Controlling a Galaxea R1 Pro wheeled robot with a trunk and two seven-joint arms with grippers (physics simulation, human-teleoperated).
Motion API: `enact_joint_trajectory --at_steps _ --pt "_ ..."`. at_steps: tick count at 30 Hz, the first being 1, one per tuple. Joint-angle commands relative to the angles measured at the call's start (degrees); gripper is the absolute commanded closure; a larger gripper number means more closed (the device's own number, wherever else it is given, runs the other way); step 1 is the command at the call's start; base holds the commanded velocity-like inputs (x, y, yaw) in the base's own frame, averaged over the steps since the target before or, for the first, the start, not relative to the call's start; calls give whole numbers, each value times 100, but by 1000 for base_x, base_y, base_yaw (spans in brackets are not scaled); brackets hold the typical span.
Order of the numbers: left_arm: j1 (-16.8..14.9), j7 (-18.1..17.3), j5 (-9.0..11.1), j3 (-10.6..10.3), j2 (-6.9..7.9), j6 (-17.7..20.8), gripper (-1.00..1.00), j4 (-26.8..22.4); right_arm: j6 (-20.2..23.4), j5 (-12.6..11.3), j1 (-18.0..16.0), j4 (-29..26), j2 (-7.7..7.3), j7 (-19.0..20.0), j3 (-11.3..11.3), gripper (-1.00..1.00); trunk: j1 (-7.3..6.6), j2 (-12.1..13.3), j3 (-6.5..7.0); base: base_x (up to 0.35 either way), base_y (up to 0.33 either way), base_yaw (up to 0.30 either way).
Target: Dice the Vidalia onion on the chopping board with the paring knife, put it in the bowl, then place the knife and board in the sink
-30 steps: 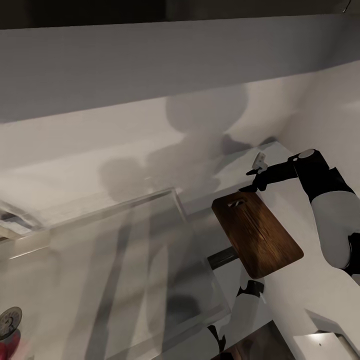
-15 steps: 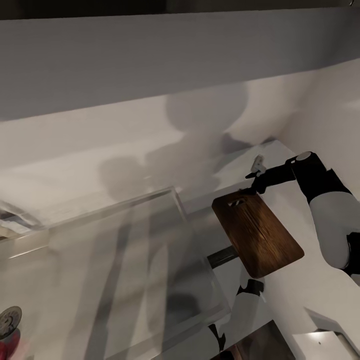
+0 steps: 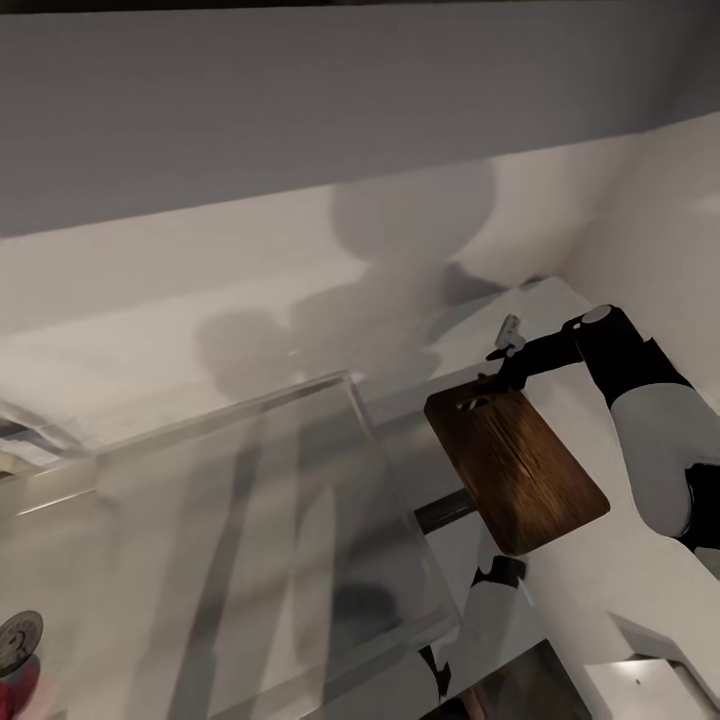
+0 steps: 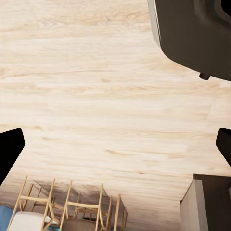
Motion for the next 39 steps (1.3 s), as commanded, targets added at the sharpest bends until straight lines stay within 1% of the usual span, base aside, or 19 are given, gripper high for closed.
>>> enact_joint_trajectory --at_steps 1,8,14,29,39 --pt "-2 -3 21 1 -1 -32 -100 11 60 30 -3 -6 6 36 -30 -100 3 -9 -11 0 0 0" --pt "-4 -3 21 1 -1 -32 -100 12 55 33 -3 88 6 24 -30 -100 3 -9 -38 0 0 0" --pt "-2 -3 21 1 -1 -32 -100 12 44 38 -3 187 6 -92 -30 -100 3 -9 -62 0 0 0" --pt "-2 -3 21 1 -1 -32 -100 12 39 39 -3 197 6 -120 -30 -100 3 -9 -120 0 0 0" --pt "-2 -3 21 1 -1 -32 -100 12 34 39 -3 197 6 -122 -30 -100 3 -9 -127 0 0 0"
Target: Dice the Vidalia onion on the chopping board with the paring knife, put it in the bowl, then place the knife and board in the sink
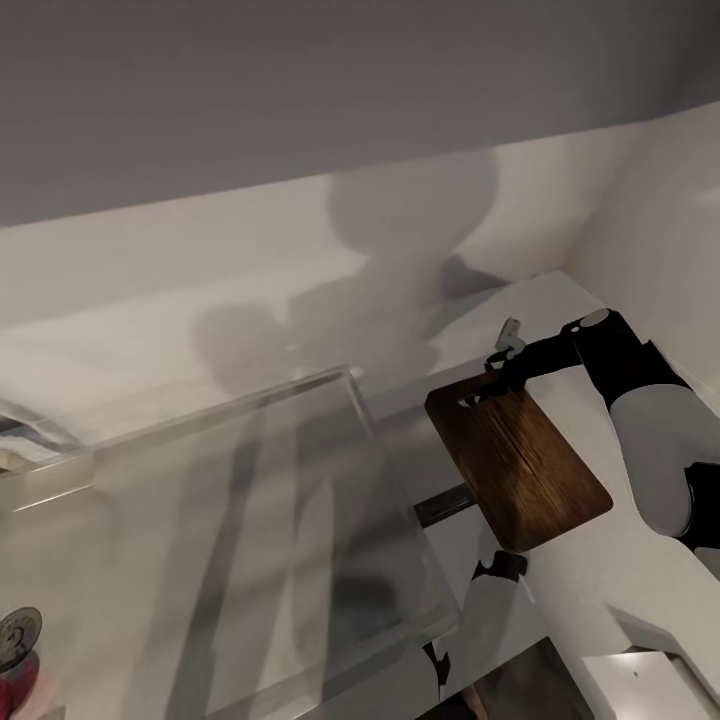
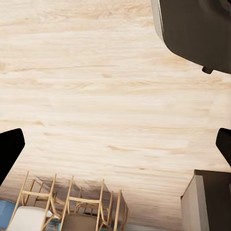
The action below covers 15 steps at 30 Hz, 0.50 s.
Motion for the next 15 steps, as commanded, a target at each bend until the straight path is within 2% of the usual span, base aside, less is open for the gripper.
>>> enact_joint_trajectory --at_steps 1,15 --pt "-4 -3 22 0 -1 -32 -100 12 79 27 2 43 9 38 -22 -100 6 -5 -8 0 0 0" --pt "-5 -3 22 0 -1 -32 -100 12 72 24 2 43 11 44 -22 -100 6 -5 -8 0 0 0"
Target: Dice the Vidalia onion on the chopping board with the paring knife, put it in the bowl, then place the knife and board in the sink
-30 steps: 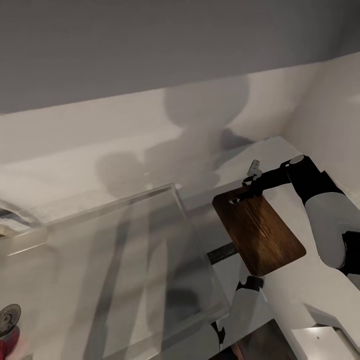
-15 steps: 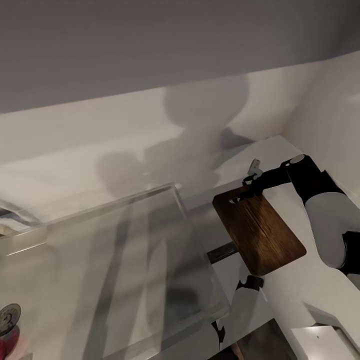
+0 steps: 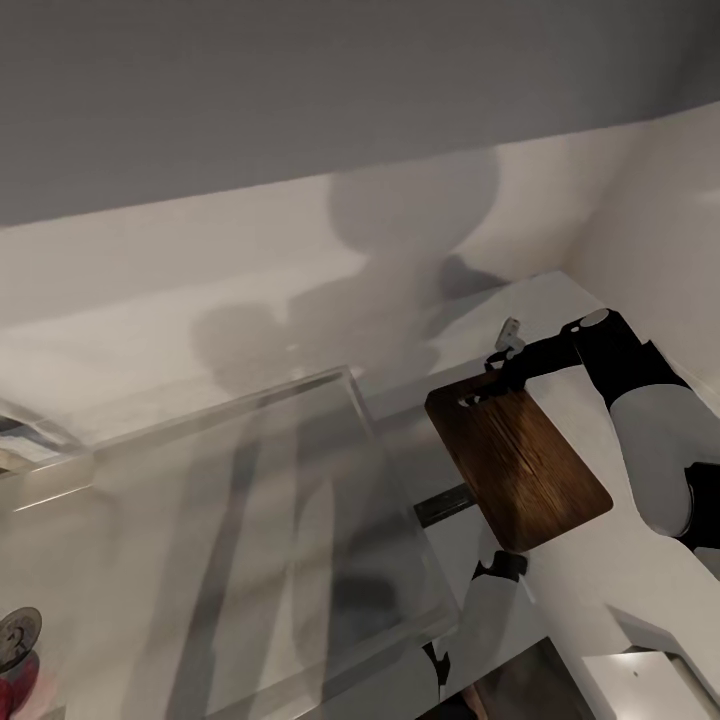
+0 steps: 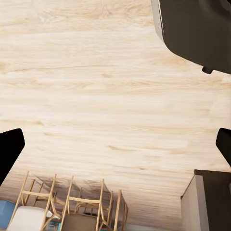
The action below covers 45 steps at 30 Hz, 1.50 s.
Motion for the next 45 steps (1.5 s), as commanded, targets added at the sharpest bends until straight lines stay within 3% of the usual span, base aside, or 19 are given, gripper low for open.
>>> enact_joint_trajectory --at_steps 1,9,25,45 --pt "-4 -3 22 0 -1 -32 -100 12 74 23 2 45 11 42 -24 -100 6 -5 -8 0 0 0" --pt "-3 -3 22 0 -1 -32 -100 12 73 26 2 47 72 43 -24 -100 6 -5 -8 0 0 0" --pt "-3 -2 13 -18 78 -32 -100 -23 -221 42 2 45 551 35 -30 -100 6 -5 -6 0 0 0" --pt "-3 -3 13 -27 78 -32 -100 -15 -226 47 2 45 552 35 -33 -100 6 -5 -6 0 0 0"
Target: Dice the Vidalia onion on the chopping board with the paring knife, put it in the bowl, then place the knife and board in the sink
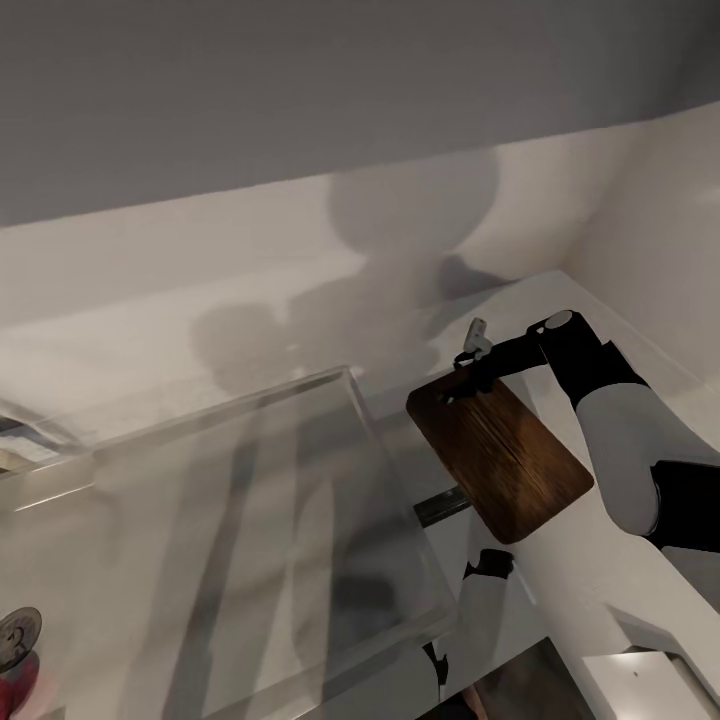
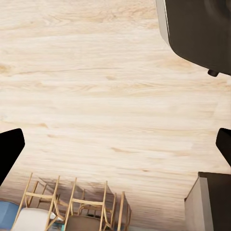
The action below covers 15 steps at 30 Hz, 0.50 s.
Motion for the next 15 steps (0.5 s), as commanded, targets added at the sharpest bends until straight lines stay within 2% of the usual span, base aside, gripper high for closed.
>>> enact_joint_trajectory --at_steps 1,5,6,15 --pt "-3 -3 22 -1 -1 -32 -100 10 88 43 0 -2 6 42 -23 -100 4 -7 -7 0 0 0" --pt "-3 -3 22 -1 -1 -32 -100 10 88 45 0 -2 6 42 -23 -100 4 -7 -7 0 0 0" --pt "-3 -3 22 -1 -1 -32 -100 10 88 45 0 -2 6 42 -23 100 4 -7 -7 0 0 0" --pt "-3 -3 22 -1 -1 -32 -100 10 88 46 0 -2 14 34 -23 100 4 -7 -7 0 0 0"
